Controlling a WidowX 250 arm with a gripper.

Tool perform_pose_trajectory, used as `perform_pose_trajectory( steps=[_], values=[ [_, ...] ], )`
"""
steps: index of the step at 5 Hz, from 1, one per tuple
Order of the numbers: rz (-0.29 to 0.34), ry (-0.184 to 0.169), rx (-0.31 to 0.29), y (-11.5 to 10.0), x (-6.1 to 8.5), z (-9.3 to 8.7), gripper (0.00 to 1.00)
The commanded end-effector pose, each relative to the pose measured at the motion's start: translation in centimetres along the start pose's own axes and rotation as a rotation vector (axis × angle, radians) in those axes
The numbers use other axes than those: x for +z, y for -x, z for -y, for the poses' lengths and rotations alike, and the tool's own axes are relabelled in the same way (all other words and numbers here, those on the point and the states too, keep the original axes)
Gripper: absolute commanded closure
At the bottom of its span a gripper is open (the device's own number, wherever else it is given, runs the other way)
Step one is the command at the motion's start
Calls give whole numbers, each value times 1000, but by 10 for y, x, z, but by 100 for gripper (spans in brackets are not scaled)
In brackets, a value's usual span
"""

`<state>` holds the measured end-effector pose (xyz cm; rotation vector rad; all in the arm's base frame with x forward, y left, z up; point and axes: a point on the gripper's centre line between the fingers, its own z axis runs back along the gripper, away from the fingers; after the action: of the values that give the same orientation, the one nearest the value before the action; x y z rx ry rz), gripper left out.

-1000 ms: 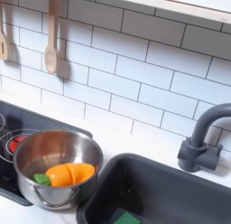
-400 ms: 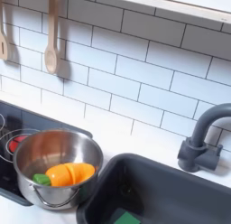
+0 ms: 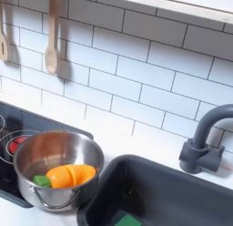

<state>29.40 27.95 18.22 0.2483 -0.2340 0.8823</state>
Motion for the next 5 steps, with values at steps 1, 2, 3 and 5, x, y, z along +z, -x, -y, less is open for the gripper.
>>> perform_pose_trajectory(
  steps=[1, 2, 3, 5],
  values=[
    [22, 5, 22, -8, 3, -5, 0],
    [32, 9, 11, -7, 0, 14, 0],
    [24, 2, 41, -10, -6, 6, 0],
    [9, 8, 54, -7, -10, 11, 0]
  ],
)
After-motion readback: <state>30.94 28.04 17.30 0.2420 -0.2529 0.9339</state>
